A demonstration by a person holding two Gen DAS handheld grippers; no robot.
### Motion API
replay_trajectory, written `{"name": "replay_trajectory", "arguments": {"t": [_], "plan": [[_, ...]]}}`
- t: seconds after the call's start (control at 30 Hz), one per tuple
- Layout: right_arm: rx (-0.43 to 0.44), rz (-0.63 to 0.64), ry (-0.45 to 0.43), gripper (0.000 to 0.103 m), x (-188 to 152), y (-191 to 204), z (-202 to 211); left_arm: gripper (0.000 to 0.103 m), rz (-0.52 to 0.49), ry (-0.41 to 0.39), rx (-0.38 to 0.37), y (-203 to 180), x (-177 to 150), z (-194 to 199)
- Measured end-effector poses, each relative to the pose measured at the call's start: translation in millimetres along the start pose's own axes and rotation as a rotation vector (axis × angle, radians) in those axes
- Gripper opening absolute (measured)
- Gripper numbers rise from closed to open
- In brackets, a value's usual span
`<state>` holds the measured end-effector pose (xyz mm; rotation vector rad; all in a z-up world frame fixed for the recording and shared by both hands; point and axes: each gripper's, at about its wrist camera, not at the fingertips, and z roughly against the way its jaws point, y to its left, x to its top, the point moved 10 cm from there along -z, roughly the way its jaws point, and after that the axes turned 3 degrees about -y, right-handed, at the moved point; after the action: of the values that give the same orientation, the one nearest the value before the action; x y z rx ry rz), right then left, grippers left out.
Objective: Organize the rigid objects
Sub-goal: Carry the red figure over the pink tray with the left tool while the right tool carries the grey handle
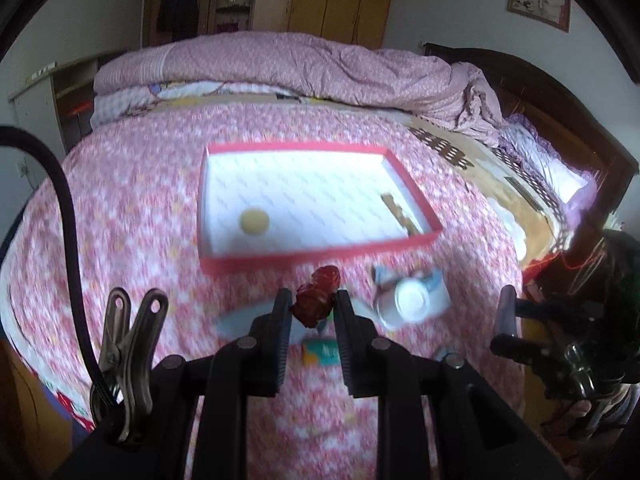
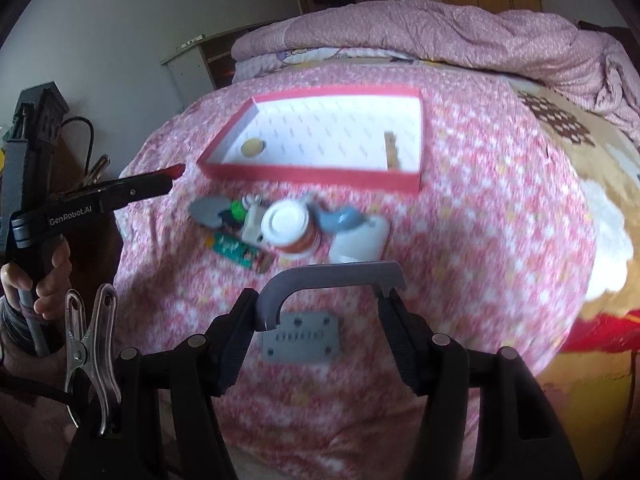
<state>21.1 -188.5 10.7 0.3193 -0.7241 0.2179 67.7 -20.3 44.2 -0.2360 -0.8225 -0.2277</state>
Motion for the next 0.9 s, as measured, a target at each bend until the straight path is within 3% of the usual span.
{"name": "replay_trajectory", "arguments": {"t": [0.2, 0.47, 0.67, 0.9], "plan": [[-0.018, 0.041, 0.017, 0.063, 36, -6, -19, 0.022, -0.009, -0.012, 0.023, 4, 33, -17], [-0.069, 0.062, -0.015, 0.063, 83, -18, -47, 0.022, -0.014, -0.015, 0.111, 23, 63, -61], [-0.135, 0.127, -0.046, 0.063, 105, -21, -66, 0.022, -0.012, 0.005, 0.132, 28, 71, -96], [-0.139, 0.104, -0.033, 0.063, 115, -34, -93, 0.022, -0.015, 0.007, 0.176, 35, 68, -124]]}}
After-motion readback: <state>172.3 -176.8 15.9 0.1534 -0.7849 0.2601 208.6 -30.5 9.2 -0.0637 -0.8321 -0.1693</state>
